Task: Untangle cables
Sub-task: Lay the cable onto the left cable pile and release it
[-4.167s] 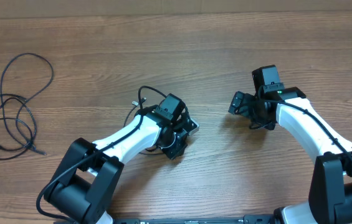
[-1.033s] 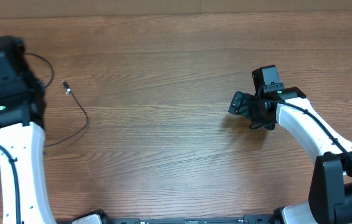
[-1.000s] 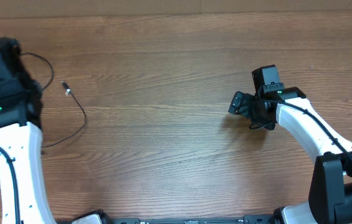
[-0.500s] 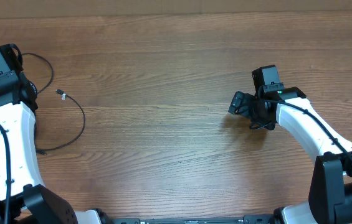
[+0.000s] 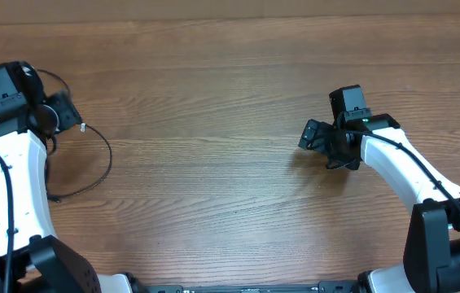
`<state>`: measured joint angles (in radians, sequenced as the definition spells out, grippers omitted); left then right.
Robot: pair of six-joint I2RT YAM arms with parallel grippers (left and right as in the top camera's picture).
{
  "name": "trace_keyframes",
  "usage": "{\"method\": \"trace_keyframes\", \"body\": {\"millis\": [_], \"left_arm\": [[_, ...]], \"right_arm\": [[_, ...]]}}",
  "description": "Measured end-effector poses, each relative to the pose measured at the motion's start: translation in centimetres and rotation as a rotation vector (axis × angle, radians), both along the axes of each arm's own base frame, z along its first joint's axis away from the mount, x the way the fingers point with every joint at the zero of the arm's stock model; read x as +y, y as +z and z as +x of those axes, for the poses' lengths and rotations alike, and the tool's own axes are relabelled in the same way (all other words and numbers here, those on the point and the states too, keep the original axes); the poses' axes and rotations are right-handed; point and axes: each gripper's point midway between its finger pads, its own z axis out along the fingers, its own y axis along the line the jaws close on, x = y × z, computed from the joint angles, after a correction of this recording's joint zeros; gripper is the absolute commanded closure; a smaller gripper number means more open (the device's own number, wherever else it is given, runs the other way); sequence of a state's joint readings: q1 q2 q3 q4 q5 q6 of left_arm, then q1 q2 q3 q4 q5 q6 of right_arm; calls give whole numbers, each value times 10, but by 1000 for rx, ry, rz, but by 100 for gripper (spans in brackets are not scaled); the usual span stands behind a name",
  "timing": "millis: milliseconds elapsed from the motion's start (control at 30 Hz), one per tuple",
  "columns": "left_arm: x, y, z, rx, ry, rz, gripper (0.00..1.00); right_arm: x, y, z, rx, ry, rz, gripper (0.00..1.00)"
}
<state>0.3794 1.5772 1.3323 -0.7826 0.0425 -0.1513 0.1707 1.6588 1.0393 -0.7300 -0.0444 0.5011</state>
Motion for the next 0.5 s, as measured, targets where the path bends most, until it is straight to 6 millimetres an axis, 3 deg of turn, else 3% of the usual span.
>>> {"method": "trace_keyframes", "body": {"millis": [233, 433, 500], "left_arm": [[-39, -80, -23, 305, -72, -167, 51], [-51, -148, -39, 514, -82, -250, 55], [-51, -167, -45, 572, -77, -254, 65]], "right_arm": [[0, 0, 0, 0, 0, 0, 0], [0, 0, 0, 0, 0, 0, 0], [0, 0, 0, 1, -1, 0, 0]]}}
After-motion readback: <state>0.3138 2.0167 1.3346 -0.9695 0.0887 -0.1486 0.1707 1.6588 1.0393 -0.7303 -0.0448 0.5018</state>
